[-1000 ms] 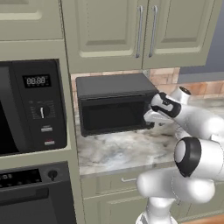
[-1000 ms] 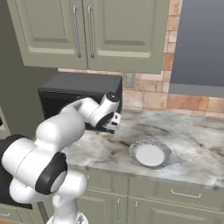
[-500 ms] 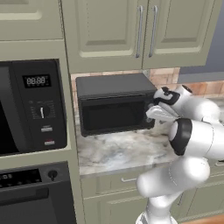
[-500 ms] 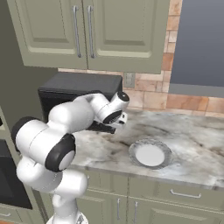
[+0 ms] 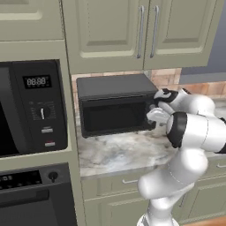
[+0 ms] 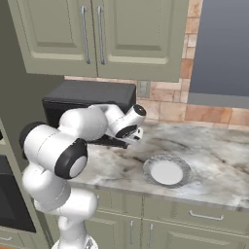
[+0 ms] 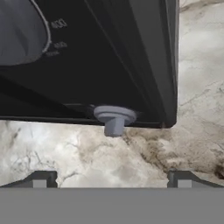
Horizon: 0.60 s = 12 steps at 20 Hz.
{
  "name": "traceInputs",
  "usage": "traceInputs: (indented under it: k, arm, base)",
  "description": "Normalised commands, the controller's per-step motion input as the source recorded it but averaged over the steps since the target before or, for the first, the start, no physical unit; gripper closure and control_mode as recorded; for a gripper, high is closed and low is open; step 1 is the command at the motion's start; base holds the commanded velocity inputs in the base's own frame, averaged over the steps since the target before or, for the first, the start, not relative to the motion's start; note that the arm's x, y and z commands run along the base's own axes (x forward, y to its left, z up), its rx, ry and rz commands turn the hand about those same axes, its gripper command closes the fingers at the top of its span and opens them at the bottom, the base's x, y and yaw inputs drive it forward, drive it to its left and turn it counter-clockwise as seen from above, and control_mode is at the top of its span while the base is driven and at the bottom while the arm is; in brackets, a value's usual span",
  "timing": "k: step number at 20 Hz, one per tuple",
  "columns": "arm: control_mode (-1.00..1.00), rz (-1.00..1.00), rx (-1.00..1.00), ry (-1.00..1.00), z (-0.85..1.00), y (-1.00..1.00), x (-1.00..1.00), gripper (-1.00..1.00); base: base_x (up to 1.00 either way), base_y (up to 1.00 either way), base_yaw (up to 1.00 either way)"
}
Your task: Pick up the bagel from the plate, place it on the toaster oven rack, close the door, and set the timer.
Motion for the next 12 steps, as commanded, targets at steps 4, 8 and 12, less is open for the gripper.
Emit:
traceInputs:
  k: [4,8,12]
  arm:
    - [-1.00,0.00,0.03,0.00,-0.06,-0.01,0.32,-1.00]
    - [-1.00,0.00,0.04,0.00,-0.11,0.00,0.30,-1.00]
    - [-1.00,0.00,0.03,-0.01,-0.14,-0.01,0.25,-1.00]
  base:
    - [0.00,0.00,0.00]
    - [0.00,0.00,0.00]
    - [0.00,0.00,0.00]
